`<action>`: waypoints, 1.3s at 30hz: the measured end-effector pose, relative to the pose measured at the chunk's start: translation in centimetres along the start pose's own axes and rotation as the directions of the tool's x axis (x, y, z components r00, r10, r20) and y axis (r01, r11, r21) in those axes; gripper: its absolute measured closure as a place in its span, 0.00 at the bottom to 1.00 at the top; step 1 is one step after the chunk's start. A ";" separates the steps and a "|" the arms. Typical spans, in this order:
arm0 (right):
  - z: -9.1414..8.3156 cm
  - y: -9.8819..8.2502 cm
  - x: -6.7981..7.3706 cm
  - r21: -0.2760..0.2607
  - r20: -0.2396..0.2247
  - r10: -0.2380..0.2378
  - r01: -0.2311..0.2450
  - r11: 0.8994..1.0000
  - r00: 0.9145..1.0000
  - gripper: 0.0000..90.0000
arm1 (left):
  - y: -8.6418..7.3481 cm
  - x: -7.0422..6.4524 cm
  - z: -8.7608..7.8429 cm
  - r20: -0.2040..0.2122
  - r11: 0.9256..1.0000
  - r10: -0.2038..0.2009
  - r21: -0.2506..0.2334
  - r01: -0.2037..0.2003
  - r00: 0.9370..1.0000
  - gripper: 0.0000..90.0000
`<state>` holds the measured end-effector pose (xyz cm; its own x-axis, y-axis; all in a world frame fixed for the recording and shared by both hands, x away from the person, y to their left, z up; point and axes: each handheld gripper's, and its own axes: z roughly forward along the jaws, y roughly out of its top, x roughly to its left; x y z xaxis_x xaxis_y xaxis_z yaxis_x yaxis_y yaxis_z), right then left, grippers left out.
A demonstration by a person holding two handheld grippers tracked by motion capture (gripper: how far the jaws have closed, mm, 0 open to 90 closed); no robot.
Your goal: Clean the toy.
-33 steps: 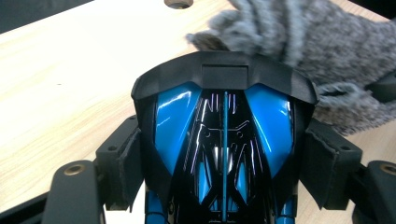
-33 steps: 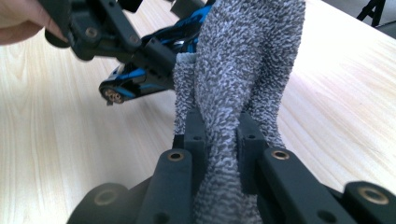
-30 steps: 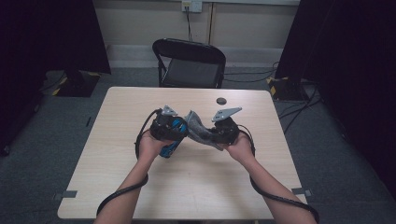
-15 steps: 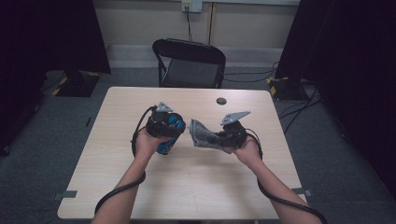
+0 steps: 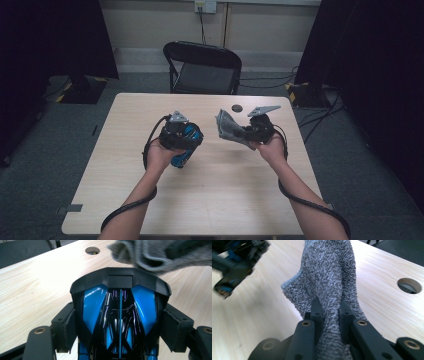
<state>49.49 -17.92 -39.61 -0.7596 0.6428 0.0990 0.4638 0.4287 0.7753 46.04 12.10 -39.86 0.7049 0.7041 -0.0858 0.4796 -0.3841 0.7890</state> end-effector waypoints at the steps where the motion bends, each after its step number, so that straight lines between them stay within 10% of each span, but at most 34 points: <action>1: 0.2 0.2 -0.1 -0.001 0.007 0.008 -0.008 1.000 1.000 0.88 | 0.0 -0.2 0.0 0.004 1.000 0.005 -0.003 -0.005 1.000 0.28; 17: 2.7 4.1 1.5 -0.016 0.007 0.005 -0.005 1.000 1.000 0.88 | -0.1 -2.2 1.1 0.072 1.000 0.019 -0.006 -0.018 0.997 0.28; 39: 3.8 4.9 3.6 -0.020 -0.079 -0.012 0.011 1.000 0.997 0.88 | -0.2 -2.9 1.8 0.087 1.000 0.021 -0.004 -0.021 0.996 0.28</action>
<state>50.79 -11.12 -37.86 -0.7990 0.5851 0.1385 0.4463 0.4227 0.7888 44.82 9.03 -40.88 0.7577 0.6413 -0.1214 0.4624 -0.3962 0.7932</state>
